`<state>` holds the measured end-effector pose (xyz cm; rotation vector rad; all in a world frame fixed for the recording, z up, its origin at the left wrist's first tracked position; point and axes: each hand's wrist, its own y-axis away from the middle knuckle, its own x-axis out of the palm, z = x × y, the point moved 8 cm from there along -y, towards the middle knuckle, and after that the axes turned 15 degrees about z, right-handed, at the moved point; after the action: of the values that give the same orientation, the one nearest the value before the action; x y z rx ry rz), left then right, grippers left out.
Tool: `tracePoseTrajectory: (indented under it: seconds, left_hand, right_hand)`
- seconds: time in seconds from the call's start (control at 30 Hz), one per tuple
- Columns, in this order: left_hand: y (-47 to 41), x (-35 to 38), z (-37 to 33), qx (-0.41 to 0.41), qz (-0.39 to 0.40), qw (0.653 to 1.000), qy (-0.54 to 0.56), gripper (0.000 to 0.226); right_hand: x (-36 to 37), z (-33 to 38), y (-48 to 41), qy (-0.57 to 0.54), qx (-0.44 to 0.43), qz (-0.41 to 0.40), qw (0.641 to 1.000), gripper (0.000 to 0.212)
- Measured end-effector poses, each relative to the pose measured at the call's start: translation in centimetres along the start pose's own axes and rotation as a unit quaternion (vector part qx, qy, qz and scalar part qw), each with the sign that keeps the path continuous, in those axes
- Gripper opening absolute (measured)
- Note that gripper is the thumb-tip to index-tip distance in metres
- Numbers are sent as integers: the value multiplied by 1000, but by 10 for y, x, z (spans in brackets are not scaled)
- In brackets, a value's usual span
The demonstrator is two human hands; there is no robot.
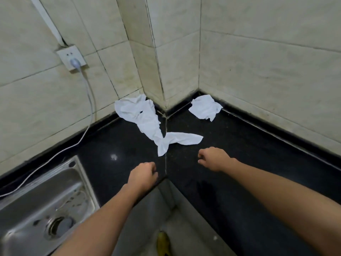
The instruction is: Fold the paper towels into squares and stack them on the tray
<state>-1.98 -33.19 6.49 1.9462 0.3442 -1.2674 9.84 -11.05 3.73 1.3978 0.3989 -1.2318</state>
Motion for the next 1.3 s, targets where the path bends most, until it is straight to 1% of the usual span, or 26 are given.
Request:
tracePoseTrajectory:
  seconds: [0.13,0.27,0.43,0.53,0.6,0.67,0.77,0.83,0.9,0.93,1.0,1.07,1.13,1.23,1.3]
  left_hand:
    - [-56,-9,38,26,37,999,21,19]
    - [-107,-16,60,40,82,994,53,16]
    - [-169,-11,59,51,135,983,109,14]
    - [-201,-2,50,51,151,975,158,19]
    - [-220,3,45,36,155,968,194,27]
    - [-236,7,42,6,154,957,246,34]
    - [-257,12,39,-44,150,940,303,39]
    - [-271,15,37,-58,141,937,314,45]
    - [-282,18,33,-62,128,936,322,50]
    - [-284,18,32,-61,121,934,331,52]
    - [-287,23,30,-75,115,927,349,55]
    - [-285,24,24,-73,111,922,365,55]
    - [-284,19,13,-38,99,929,355,47]
    - [-277,13,-4,36,79,952,294,31]
    - [-267,16,-13,79,77,961,254,23]
  right_hand:
    - [-2,4,-52,-34,56,14,998,23]
    - [0,10,-85,-63,84,24,994,23]
    - [2,-9,-108,-103,127,35,986,25]
    - [-3,-34,-125,-122,147,31,981,23]
    - [-9,-50,-137,-134,157,17,978,22]
    - [-16,-65,-152,-143,167,1,975,29]
    - [-24,-83,-180,-167,179,-13,970,36]
    - [-24,-89,-198,-182,181,-10,967,40]
    - [-18,-95,-213,-182,187,10,965,45]
    - [-15,-95,-217,-178,190,22,965,44]
    - [-10,-98,-223,-187,188,27,964,33]
    - [-13,-99,-220,-209,173,-18,962,22]
    - [-24,-105,-212,-234,148,-89,957,18]
    - [-40,-123,-186,-257,123,-188,940,16]
    - [-40,-133,-164,-265,115,-232,929,16]
